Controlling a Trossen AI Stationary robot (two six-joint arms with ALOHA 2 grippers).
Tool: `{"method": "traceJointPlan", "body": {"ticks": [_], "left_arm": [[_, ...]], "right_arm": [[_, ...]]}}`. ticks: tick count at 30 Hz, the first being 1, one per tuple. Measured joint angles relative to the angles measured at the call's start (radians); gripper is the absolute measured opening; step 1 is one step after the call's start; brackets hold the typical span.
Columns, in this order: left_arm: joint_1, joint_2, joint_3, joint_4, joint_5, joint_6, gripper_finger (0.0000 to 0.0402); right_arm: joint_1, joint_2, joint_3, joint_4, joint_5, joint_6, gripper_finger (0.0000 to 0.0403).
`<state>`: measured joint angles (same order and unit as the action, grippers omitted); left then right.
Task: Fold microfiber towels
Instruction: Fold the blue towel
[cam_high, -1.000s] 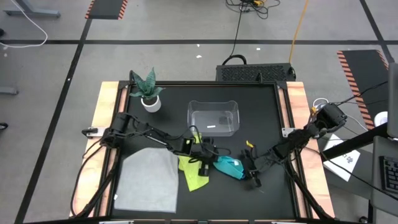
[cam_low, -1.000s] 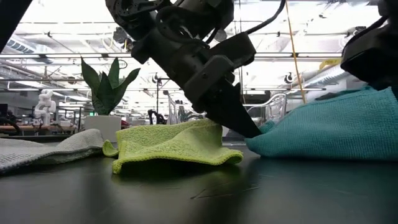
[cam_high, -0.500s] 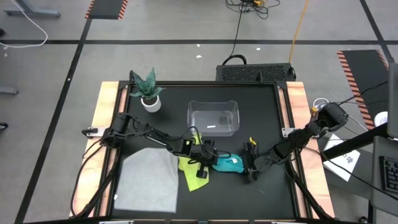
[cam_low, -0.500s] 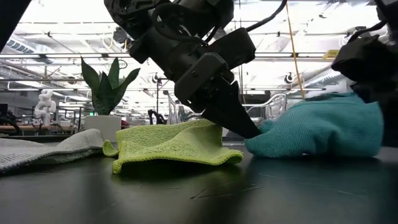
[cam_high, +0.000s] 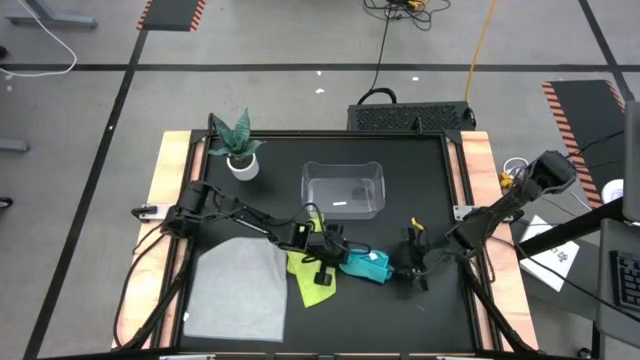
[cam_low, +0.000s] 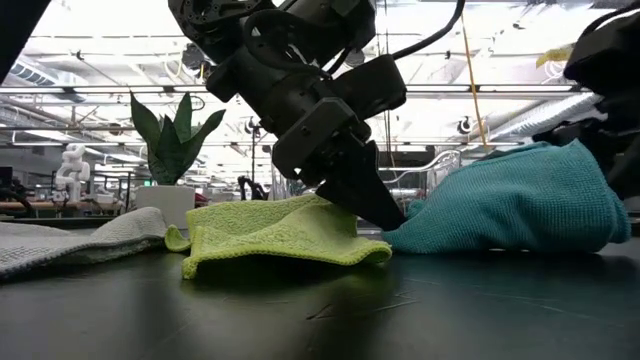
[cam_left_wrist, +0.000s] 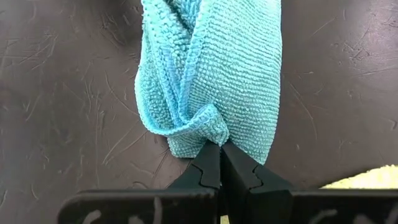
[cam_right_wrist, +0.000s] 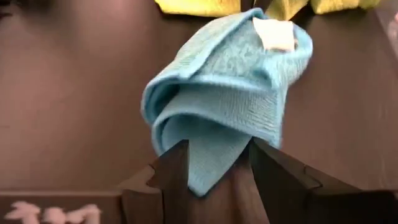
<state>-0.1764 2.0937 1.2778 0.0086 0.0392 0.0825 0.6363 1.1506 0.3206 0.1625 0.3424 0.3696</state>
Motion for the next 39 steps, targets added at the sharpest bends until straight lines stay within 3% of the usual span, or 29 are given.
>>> {"method": "traceJointPlan", "body": {"ticks": [4,10,21,30,39], "left_arm": [[0.000,0.000,0.000,0.000,0.001,0.003,0.0000],[0.000,0.000,0.000,-0.001,-0.006,0.009,0.0000],[0.015,0.000,0.000,0.000,-0.014,-0.001,0.0001],[0.015,0.000,0.001,-0.033,-0.018,-0.011,0.0001],[0.014,0.000,0.002,-0.077,-0.046,0.013,0.0004]], "right_arm": [[0.031,-0.071,0.000,0.015,0.000,-0.009,0.0164],[0.046,-0.089,0.000,0.223,0.023,-0.176,0.0164],[-0.053,0.205,0.031,0.430,0.019,-0.205,0.0141],[-0.074,0.421,0.064,0.400,0.021,0.046,0.0120],[-0.075,0.453,0.064,0.375,0.012,0.165,0.0114]]}}
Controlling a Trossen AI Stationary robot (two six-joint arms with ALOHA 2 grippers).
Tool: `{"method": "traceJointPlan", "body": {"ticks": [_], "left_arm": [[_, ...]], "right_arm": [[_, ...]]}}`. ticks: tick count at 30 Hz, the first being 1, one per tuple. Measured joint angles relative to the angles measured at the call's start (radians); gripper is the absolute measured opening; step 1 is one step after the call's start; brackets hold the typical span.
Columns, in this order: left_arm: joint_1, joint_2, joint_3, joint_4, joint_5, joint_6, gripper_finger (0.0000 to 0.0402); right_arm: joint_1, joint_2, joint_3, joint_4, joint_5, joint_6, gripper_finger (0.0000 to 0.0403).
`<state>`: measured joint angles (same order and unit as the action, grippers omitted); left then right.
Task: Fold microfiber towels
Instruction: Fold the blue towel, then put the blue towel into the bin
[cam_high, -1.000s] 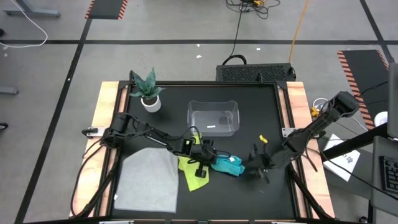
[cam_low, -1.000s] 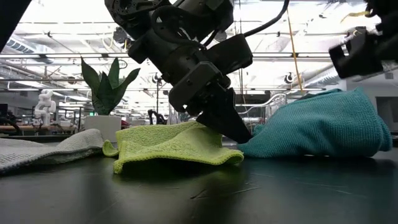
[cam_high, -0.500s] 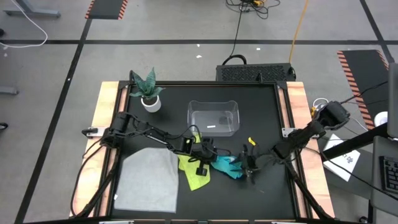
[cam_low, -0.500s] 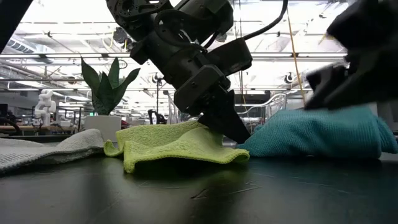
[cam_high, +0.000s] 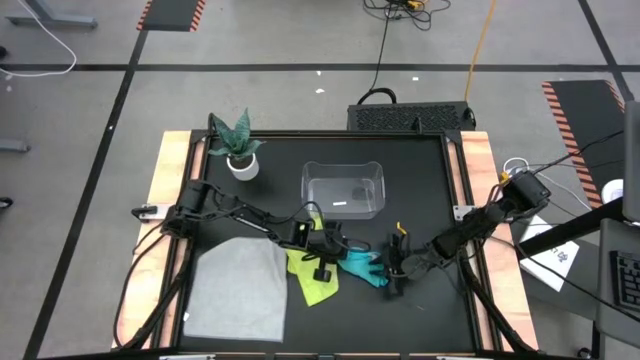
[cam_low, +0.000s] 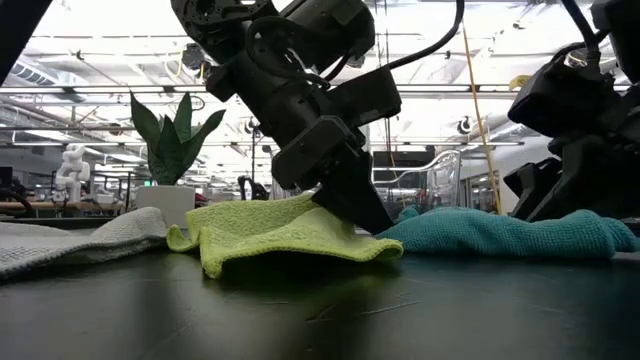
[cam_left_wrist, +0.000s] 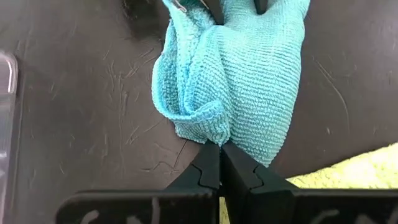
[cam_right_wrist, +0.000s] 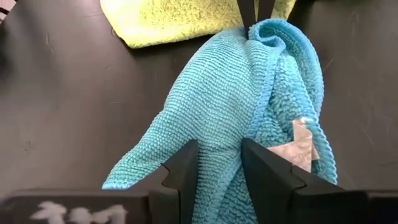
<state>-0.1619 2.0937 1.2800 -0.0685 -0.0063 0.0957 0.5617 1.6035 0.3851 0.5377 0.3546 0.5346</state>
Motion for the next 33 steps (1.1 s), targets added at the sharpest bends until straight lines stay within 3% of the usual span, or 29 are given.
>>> {"method": "traceJointPlan", "body": {"ticks": [7,13,17,23,28,33], "left_arm": [[-0.028,-0.015,-0.002,0.051,-0.043,0.183,0.0012],[-0.076,-0.063,-0.001,0.043,-0.193,0.342,0.0063],[-0.098,-0.098,-0.001,0.016,-0.263,0.364,0.0106],[-0.137,-0.118,0.000,-0.013,-0.287,0.347,0.0166],[-0.180,-0.111,-0.001,0.006,-0.240,0.387,0.0203],[-0.222,-0.086,0.000,0.073,-0.315,0.498,0.0218]], "right_arm": [[-0.001,0.001,-0.003,-0.004,-0.024,0.028,0.0114],[0.000,0.002,-0.008,-0.003,-0.043,0.037,0.0114],[0.000,0.002,-0.029,0.029,-0.049,0.045,0.0114],[0.001,0.002,-0.048,0.039,-0.067,0.071,0.0114],[0.001,0.003,-0.061,0.094,-0.071,0.059,0.0114],[0.001,0.005,-0.090,0.209,-0.084,0.048,0.0114]]}}
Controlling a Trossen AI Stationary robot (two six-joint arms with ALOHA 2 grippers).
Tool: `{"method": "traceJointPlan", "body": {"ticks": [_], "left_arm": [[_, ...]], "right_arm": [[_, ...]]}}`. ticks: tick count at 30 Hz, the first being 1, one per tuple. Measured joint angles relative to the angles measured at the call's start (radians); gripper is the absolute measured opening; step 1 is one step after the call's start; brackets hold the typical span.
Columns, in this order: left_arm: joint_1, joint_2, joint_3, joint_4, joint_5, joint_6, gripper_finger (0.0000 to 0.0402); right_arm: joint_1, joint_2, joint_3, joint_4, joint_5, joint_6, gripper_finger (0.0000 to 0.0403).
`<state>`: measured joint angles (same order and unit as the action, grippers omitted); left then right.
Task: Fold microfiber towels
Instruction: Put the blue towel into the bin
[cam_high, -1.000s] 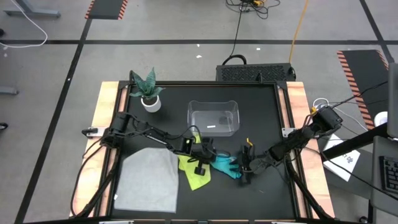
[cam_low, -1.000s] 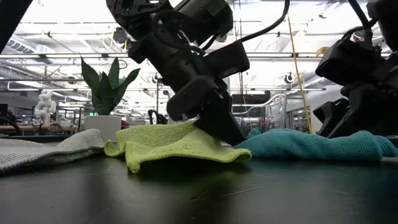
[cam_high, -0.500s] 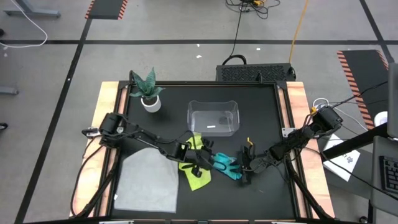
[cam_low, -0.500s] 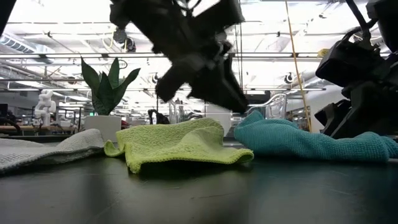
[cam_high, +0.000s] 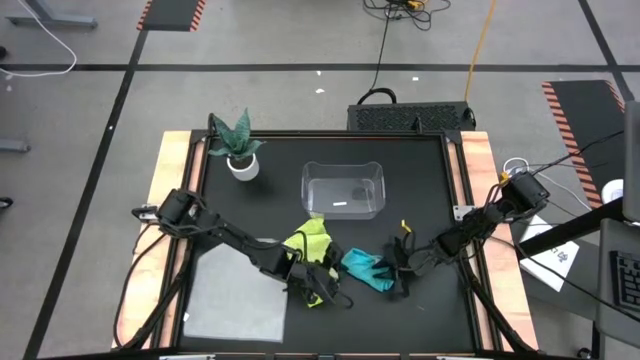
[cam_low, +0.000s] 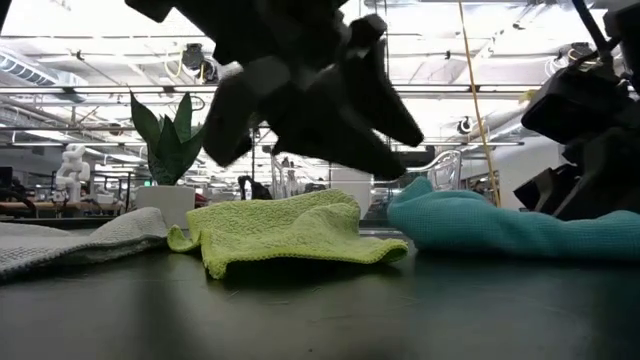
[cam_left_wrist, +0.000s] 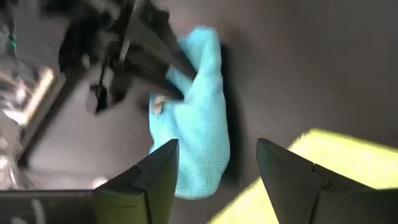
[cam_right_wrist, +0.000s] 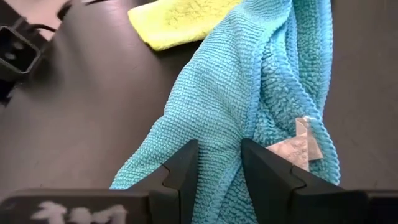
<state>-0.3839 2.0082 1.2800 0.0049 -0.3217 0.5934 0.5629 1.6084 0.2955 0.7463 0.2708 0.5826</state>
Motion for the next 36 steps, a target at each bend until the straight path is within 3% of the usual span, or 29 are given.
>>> {"method": "traceJointPlan", "body": {"ticks": [6,9,19,27,32,36], "left_arm": [[-0.006,0.082,0.001,0.057,-0.084,0.083,0.0219],[-0.025,0.136,0.026,0.106,-0.214,0.145,0.0219],[-0.046,0.321,0.285,-0.032,-0.459,0.246,0.0219],[-0.042,0.354,0.433,-0.316,-0.484,0.019,0.0219],[-0.052,0.355,0.551,-0.460,-0.320,-0.139,0.0219],[-0.050,0.354,0.562,-0.468,-0.300,-0.159,0.0228]], "right_arm": [[-0.008,0.002,-0.028,0.111,-0.005,-0.008,0.0114],[-0.018,0.001,-0.035,0.111,0.001,0.006,0.0114],[-0.027,0.001,-0.038,0.121,0.013,0.011,0.0114],[-0.026,-0.001,-0.043,0.117,0.015,0.031,0.0114],[-0.026,-0.001,-0.055,0.122,0.016,0.040,0.0114],[-0.026,-0.001,-0.059,0.127,0.016,0.045,0.0114]]}}
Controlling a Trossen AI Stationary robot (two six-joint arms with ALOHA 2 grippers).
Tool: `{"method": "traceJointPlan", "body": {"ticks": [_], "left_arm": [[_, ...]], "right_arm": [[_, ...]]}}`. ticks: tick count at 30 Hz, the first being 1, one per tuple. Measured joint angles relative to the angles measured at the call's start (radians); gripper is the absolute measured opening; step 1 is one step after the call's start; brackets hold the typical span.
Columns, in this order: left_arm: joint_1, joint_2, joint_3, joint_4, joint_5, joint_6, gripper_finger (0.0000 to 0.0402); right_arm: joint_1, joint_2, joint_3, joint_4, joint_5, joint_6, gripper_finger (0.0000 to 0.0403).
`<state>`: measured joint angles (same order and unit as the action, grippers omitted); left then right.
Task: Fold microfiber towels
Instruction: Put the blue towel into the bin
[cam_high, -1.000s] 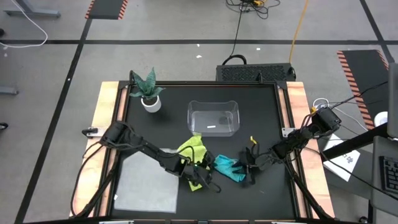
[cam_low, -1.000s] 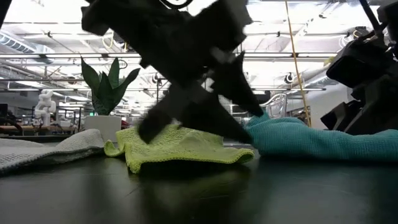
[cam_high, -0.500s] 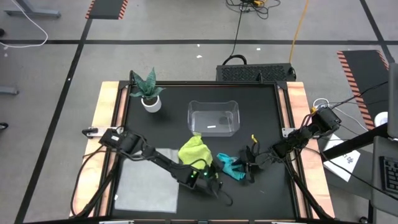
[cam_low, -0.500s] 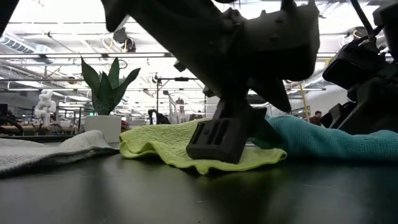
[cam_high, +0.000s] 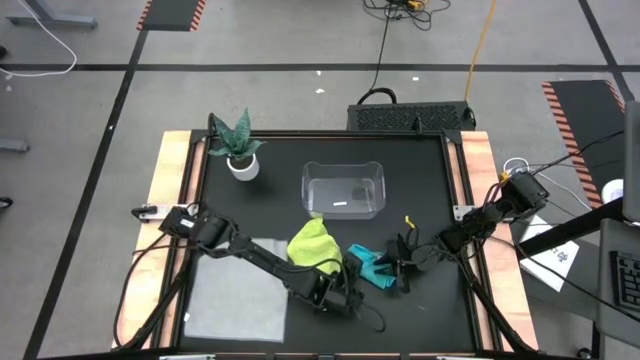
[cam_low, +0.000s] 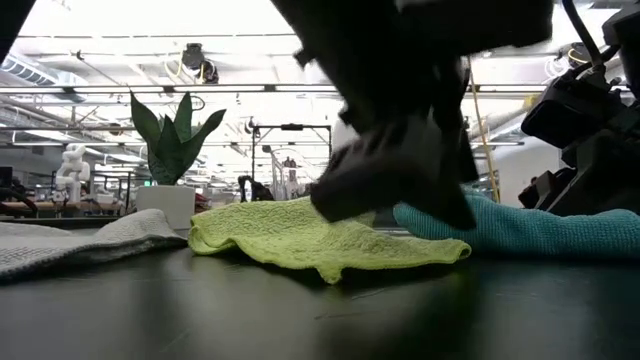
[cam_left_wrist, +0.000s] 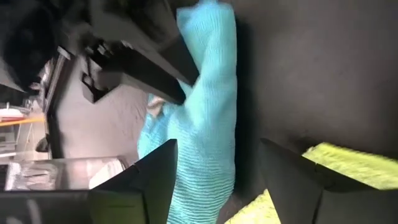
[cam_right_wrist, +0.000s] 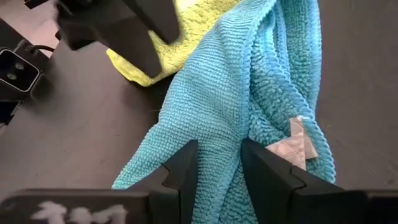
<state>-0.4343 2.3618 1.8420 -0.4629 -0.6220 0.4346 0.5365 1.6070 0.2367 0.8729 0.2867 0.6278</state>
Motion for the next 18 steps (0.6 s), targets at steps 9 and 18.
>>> {"method": "traceJointPlan", "body": {"ticks": [9,18], "left_arm": [[0.023,0.015,-0.002,-0.005,-0.004,-0.021,0.0318],[0.065,0.042,0.003,0.008,0.041,-0.002,0.0321]], "right_arm": [[0.000,0.000,0.000,0.060,-0.001,-0.016,0.0114],[0.000,0.000,0.000,0.096,-0.004,-0.015,0.0114]]}}
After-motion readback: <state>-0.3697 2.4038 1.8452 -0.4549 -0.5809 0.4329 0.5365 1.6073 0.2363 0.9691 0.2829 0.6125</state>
